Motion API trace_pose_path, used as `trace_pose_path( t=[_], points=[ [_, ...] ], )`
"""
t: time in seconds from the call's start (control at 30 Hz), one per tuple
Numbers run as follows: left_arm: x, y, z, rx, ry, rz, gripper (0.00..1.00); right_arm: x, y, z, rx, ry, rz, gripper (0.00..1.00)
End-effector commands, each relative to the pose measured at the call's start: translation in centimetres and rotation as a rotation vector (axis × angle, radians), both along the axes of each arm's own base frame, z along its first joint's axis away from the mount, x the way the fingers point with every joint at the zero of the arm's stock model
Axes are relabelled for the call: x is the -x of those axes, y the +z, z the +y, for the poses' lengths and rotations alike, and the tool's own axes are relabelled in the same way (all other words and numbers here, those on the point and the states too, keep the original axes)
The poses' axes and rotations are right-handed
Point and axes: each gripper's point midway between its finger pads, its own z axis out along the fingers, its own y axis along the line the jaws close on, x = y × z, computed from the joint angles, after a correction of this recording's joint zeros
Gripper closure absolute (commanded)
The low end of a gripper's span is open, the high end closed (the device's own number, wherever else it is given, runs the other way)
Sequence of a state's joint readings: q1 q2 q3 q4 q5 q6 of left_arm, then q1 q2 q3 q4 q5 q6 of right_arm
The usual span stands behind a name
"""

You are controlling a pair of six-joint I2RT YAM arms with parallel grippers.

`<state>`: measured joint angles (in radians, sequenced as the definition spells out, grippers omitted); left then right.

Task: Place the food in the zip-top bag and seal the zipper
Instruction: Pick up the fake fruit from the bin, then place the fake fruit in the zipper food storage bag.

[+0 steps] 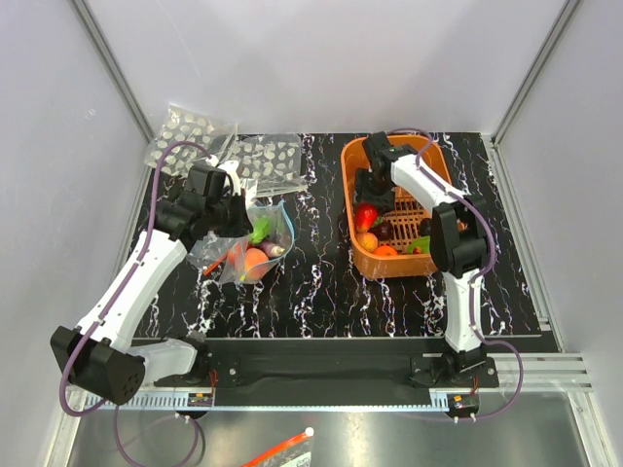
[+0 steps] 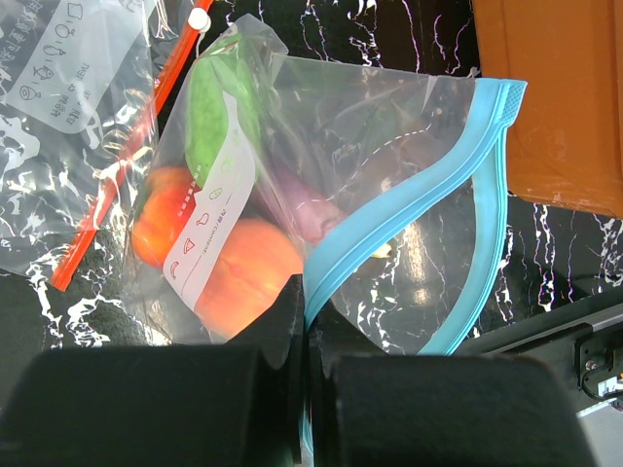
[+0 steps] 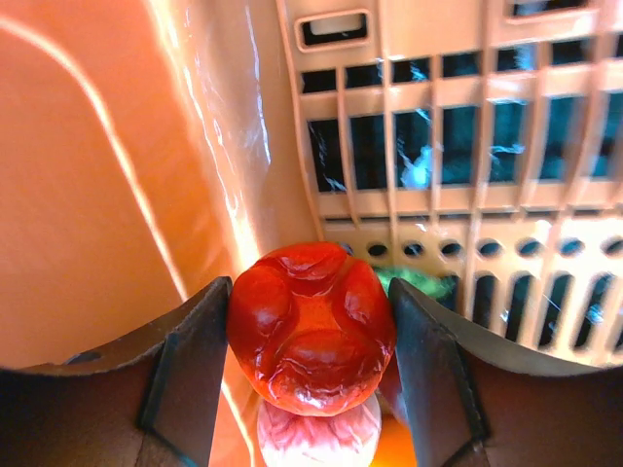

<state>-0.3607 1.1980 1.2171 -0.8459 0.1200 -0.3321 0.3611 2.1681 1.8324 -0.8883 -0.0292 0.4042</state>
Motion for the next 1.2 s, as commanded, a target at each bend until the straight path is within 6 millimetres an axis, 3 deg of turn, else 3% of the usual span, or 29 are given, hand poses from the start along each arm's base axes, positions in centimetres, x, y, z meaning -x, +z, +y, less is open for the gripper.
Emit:
trace_pose_path(
  t=[0.0, 0.23, 0.37, 0.47, 0.53, 0.6, 0.63, 0.77, 0.87, 1.0, 1.17],
  points=[
    [-0.6, 1.8, 0.2, 0.009, 0.012, -0.064, 1.00, -0.9, 8.0, -1.2, 0.006, -0.008, -0.161, 0.42],
    [-0.6, 2.1, 0.2, 0.011, 0.013, -0.070, 1.00, 1.1, 16.2, -1.4, -0.072, -0.011, -0.291, 0.44],
    [-0.5, 2.4, -0.2, 0.037, 0.006, -0.068, 1.00, 3.2, 20.7, -0.2, -0.156, 0.028, -0.348, 0.46],
    [-0.7, 2.8, -0.5, 0.049, 0.005, -0.066, 1.00, 4.9, 23.8, 2.3, -0.212, 0.100, -0.390, 0.48],
    [-0.9, 3.0, -0.7, 0.061, 0.006, -0.062, 1.00, 6.5, 26.0, 5.0, -0.253, 0.159, -0.411, 0.46],
    [-1.1, 3.4, -1.2, 0.076, 0.000, -0.055, 1.00, 7.5, 26.9, 7.0, -0.282, 0.197, -0.414, 0.46],
    [-1.2, 3.6, -1.3, 0.082, -0.001, -0.051, 1.00, 8.5, 27.9, 8.9, -0.317, 0.228, -0.427, 0.46],
    [-1.5, 4.8, -2.2, 0.121, -0.007, -0.025, 1.00, 9.9, 29.1, 12.8, -0.408, 0.260, -0.452, 0.48],
    [-1.4, 5.9, -3.6, 0.198, -0.028, -0.001, 1.00, 10.1, 28.8, 15.3, -0.460, 0.278, -0.461, 0.49],
    [-1.2, 6.7, -5.1, 0.296, -0.040, 0.036, 1.00, 10.1, 28.9, 17.4, -0.481, 0.306, -0.487, 0.49],
    [-0.9, 6.5, -5.9, 0.340, -0.051, 0.057, 1.00, 10.3, 27.4, 19.0, -0.441, 0.355, -0.486, 0.49]
  ],
)
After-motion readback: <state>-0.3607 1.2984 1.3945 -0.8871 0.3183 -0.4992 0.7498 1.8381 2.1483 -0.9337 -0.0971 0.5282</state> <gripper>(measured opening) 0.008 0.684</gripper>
